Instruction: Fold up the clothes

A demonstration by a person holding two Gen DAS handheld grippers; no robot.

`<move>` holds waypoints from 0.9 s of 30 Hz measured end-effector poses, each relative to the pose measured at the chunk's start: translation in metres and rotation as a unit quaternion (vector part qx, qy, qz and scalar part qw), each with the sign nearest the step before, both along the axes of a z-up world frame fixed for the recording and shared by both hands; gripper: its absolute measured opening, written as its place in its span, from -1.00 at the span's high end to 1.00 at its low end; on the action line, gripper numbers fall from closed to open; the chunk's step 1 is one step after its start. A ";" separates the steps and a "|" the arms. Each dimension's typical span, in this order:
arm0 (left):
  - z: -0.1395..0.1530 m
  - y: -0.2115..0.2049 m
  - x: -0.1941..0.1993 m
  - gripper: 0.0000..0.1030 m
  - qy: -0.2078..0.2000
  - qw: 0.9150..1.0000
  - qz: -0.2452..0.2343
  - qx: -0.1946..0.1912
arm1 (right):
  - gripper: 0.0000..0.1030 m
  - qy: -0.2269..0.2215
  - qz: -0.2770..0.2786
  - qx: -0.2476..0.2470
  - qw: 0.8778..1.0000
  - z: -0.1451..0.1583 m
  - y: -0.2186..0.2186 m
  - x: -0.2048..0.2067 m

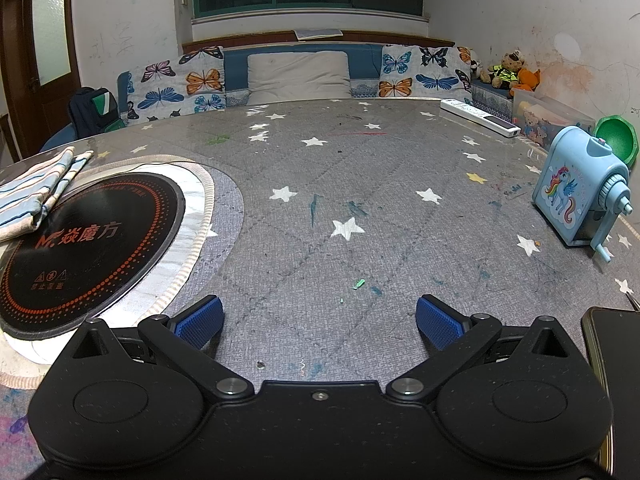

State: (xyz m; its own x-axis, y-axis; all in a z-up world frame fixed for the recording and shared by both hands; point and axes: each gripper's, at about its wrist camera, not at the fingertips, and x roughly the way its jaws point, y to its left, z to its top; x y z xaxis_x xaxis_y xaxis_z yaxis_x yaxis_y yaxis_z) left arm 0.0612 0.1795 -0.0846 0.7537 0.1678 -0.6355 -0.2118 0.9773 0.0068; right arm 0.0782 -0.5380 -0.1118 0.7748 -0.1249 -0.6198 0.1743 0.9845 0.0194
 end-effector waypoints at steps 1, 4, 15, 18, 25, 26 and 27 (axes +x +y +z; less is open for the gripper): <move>0.000 0.001 0.000 -1.00 0.000 1.000 0.000 0.000 | -1.00 0.000 0.000 0.000 1.000 0.000 0.000 0.000; 0.000 0.000 0.000 -1.00 0.000 1.000 0.000 0.000 | -1.00 0.000 0.000 0.000 1.000 0.000 0.000 0.000; 0.000 0.000 0.000 -1.00 0.000 1.000 0.000 0.000 | -1.00 0.000 0.000 0.000 1.000 0.000 0.000 0.000; 0.000 -0.001 0.000 -1.00 0.000 1.000 0.000 0.000 | -1.00 0.000 0.000 0.000 1.000 0.000 0.000 0.000; 0.000 0.001 0.000 -1.00 0.000 1.000 0.000 0.000 | -1.00 0.000 0.000 0.000 1.000 0.000 0.000 0.000; 0.000 0.001 0.000 -1.00 0.000 1.000 0.000 0.000 | -1.00 0.000 0.000 0.000 1.000 0.000 0.000 0.000; 0.000 0.001 0.000 -1.00 0.000 1.000 0.000 0.000 | -1.00 0.000 0.000 0.000 1.000 0.000 0.000 0.000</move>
State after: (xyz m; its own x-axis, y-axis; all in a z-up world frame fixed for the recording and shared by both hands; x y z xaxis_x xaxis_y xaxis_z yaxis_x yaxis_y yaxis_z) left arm 0.0613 0.1802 -0.0849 0.7536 0.1678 -0.6355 -0.2119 0.9773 0.0068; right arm 0.0782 -0.5381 -0.1118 0.7748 -0.1249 -0.6197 0.1743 0.9845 0.0194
